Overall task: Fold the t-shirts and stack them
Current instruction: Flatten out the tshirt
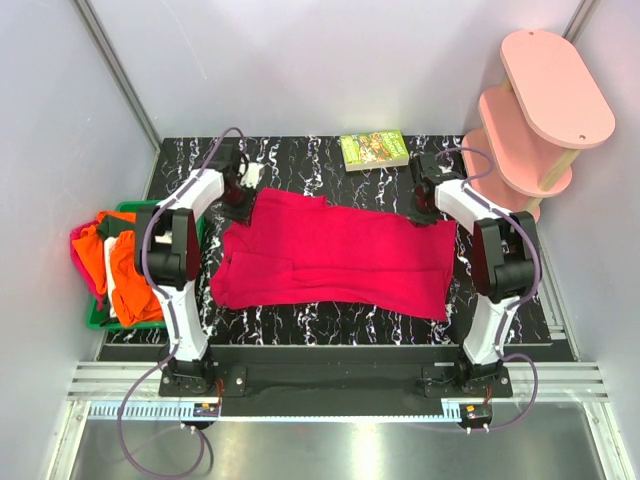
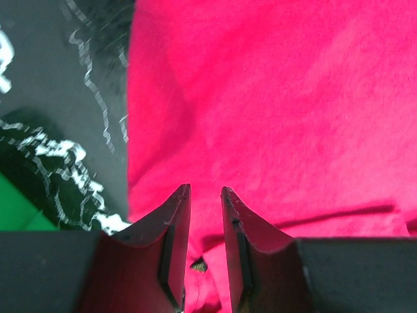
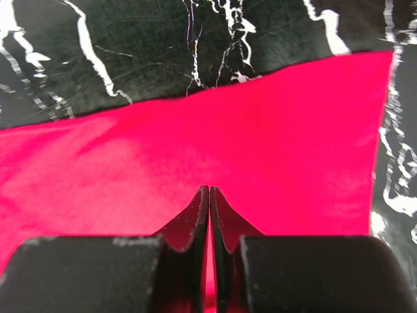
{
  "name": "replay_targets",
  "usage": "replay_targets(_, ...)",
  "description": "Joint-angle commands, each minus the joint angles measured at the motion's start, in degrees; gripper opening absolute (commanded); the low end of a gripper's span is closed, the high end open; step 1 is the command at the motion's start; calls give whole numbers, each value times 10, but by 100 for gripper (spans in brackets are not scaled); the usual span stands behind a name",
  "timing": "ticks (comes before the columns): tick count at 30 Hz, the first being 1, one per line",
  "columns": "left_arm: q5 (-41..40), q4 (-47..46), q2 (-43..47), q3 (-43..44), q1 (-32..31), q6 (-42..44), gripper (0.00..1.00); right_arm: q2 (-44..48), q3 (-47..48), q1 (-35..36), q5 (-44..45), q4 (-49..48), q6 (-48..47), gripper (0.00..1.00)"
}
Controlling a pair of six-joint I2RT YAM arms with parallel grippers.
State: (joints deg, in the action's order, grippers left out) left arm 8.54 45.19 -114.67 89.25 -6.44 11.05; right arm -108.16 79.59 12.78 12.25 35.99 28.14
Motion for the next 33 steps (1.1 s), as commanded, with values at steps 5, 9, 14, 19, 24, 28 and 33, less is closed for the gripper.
replay_targets(5, -25, -11, -38, 33, -16, -9, 30, -80, 60, 6, -29, 1, -7, 5)
replay_targets(9, -30, -6, -56, 43, -16, -6, 31, -110, 85, 6, -34, 13, -5, 4)
replay_targets(14, -36, 10, -85, 77, -16, -6, 31, -159, 140, 5, -38, 37, -5, 5)
replay_targets(19, -41, 33, -120, 126, -16, -6, 31, -222, 233, 5, -43, 81, -12, 6)
replay_targets(24, -54, 60, -158, 188, -13, 0, 31, -270, 319, 3, -38, 120, -18, 7)
replay_targets(28, -62, 82, -197, 281, -1, -8, 31, -315, 404, -10, -35, 159, -15, 7)
replay_targets(33, -72, 114, -248, 364, 13, -12, 31, -379, 510, -20, -28, 217, -25, 8)
